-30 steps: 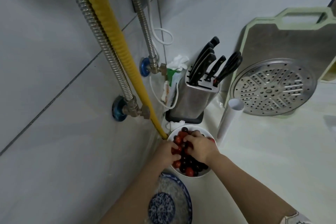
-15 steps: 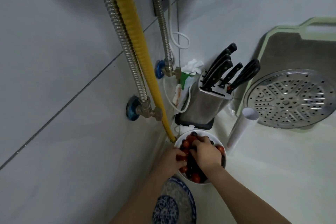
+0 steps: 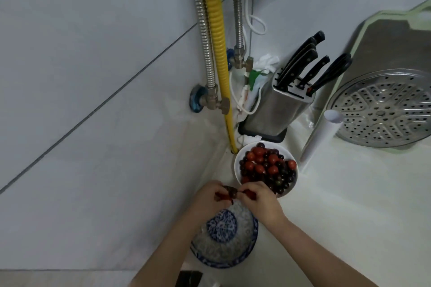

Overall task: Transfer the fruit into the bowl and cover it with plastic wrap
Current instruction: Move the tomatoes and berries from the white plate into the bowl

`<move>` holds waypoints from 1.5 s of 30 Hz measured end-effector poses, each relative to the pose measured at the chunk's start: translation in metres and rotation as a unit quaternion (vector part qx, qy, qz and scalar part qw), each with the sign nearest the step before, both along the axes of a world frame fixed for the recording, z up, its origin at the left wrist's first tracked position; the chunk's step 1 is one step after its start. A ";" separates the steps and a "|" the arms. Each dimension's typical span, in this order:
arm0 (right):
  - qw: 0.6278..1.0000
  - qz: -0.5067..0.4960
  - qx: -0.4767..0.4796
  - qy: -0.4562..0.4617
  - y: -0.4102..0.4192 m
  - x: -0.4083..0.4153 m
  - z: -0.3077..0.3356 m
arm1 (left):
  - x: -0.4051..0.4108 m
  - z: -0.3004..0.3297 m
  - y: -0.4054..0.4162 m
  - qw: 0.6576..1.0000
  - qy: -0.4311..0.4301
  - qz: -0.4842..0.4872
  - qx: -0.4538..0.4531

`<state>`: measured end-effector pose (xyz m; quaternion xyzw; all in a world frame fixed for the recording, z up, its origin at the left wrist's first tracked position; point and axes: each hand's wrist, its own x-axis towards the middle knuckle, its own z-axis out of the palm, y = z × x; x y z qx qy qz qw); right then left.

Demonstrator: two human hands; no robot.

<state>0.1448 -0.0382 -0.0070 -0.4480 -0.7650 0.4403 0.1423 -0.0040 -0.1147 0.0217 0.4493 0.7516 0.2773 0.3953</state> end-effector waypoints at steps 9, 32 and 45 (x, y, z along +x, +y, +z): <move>0.995 0.087 0.028 -0.048 -0.017 0.009 -0.002 | -0.005 -0.013 -0.034 1.000 -0.017 0.012 -0.016; 0.991 -0.098 -0.075 -0.053 -0.003 0.095 -0.013 | 0.019 -0.033 0.003 0.997 0.071 -0.003 0.043; 0.970 -0.207 -0.114 0.060 0.012 0.152 -0.015 | 0.066 -0.054 0.016 0.995 -0.092 0.019 0.040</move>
